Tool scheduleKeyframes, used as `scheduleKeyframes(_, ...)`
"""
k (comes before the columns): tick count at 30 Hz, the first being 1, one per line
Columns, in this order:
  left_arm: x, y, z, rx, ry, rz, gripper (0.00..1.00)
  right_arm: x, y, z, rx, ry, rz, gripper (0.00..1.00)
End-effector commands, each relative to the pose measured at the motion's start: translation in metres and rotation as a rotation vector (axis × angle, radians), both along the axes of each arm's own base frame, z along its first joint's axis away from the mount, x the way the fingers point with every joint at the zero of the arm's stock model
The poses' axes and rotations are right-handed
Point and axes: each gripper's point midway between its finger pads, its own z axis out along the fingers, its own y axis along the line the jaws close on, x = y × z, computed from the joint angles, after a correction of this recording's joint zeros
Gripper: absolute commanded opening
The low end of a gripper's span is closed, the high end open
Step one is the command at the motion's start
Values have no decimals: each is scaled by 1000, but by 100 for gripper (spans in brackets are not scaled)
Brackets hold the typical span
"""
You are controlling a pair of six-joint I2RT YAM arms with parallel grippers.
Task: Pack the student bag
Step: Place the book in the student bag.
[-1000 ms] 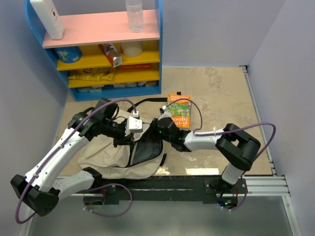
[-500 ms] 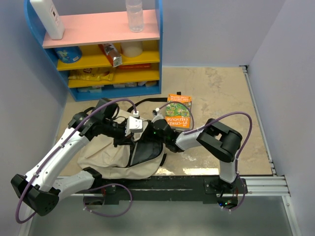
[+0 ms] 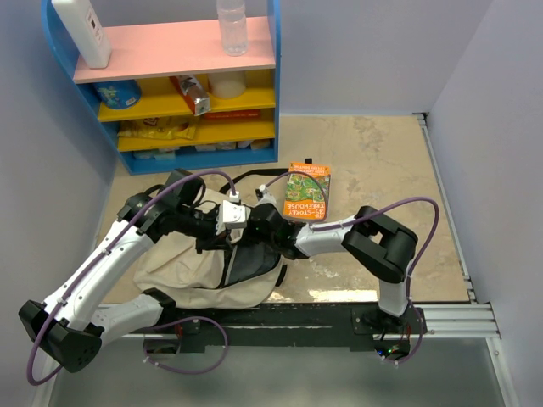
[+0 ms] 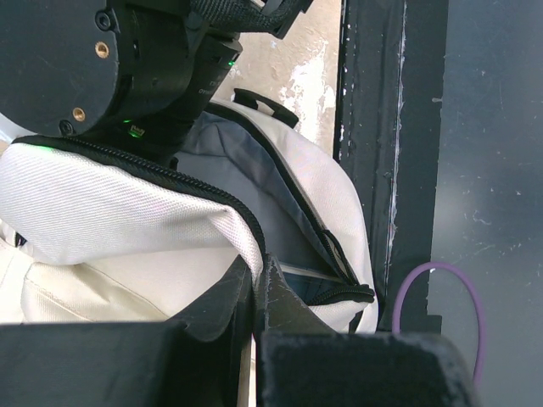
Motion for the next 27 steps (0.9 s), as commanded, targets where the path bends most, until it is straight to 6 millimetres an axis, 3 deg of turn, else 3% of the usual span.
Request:
scheduleKeyframes(1, 5, -10, 22, -70, -72, -31, 0, -17, -42, -75, -284, 87, -21, 0)
scheduleKeyframes(6, 6, -10, 27, -72, -79, -26, 0, -22, -55, -102, -367, 122, -22, 0)
scheduleKeyframes(10, 6, -10, 27, -73, -80, -30, 0, -34, -77, -125, -433, 161, -28, 0)
scheduleKeyframes(14, 6, -10, 28, -73, -81, -27, 0, -38, -91, -125, -455, 162, -50, 0)
scheduleKeyframes(23, 9, -10, 29, -69, -91, -16, 0, -69, -115, -154, -508, 261, 2, 0)
scheduleKeyframes(27, 11, -11, 25, -70, -83, -16, 0, -65, -116, -164, -549, 253, -1, 0)
